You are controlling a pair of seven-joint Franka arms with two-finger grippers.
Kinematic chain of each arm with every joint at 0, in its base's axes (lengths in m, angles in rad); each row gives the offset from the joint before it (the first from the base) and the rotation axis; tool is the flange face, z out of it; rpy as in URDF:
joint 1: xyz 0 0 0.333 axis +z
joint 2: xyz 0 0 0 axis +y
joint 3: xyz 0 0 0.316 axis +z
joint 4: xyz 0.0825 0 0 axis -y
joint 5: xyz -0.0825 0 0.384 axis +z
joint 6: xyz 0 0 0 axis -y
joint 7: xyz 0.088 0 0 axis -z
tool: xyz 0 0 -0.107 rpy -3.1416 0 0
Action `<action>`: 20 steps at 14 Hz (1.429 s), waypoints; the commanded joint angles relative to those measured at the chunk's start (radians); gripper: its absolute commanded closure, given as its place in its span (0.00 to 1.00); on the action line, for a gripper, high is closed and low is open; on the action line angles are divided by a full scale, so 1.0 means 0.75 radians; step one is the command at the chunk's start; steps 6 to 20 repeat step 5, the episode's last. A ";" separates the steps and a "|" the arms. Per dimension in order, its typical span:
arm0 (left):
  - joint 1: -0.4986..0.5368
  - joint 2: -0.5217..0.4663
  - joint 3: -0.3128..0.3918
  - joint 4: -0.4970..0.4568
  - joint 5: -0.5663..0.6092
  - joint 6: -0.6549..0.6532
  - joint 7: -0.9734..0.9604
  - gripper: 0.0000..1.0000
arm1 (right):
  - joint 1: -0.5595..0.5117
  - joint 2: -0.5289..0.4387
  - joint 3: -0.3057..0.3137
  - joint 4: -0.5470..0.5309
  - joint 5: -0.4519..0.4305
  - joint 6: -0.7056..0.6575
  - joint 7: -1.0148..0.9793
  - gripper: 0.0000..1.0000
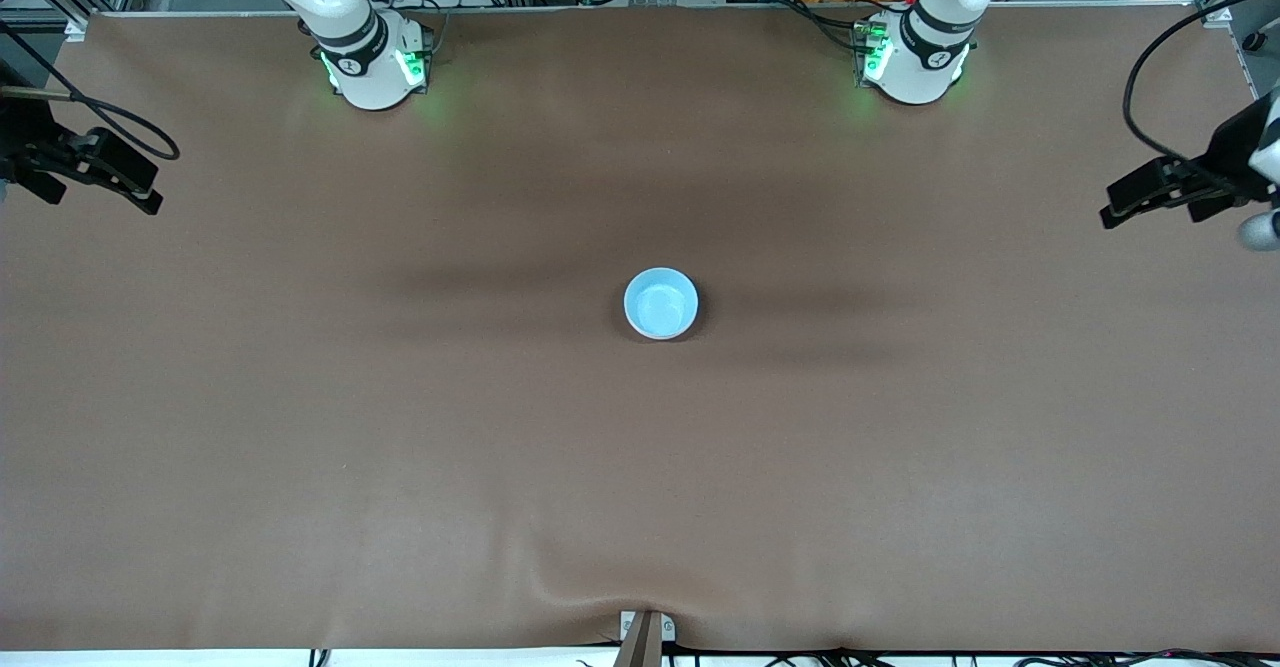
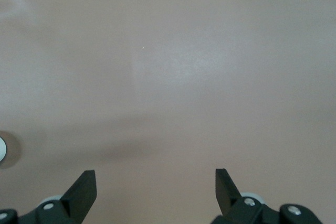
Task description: Stack pink and blue bowls on white bowl
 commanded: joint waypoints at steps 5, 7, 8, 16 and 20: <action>-0.008 0.025 -0.019 0.068 -0.007 0.004 0.012 0.00 | -0.020 0.021 0.017 0.039 0.062 -0.020 -0.028 0.00; -0.008 0.025 -0.019 0.068 -0.007 0.004 0.012 0.00 | -0.020 0.021 0.017 0.039 0.062 -0.020 -0.028 0.00; -0.008 0.025 -0.019 0.068 -0.007 0.004 0.012 0.00 | -0.020 0.021 0.017 0.039 0.062 -0.020 -0.028 0.00; -0.008 0.025 -0.019 0.068 -0.007 0.004 0.012 0.00 | -0.020 0.021 0.017 0.039 0.062 -0.020 -0.028 0.00; -0.008 0.025 -0.019 0.068 -0.007 0.004 0.012 0.00 | -0.020 0.021 0.017 0.039 0.062 -0.020 -0.028 0.00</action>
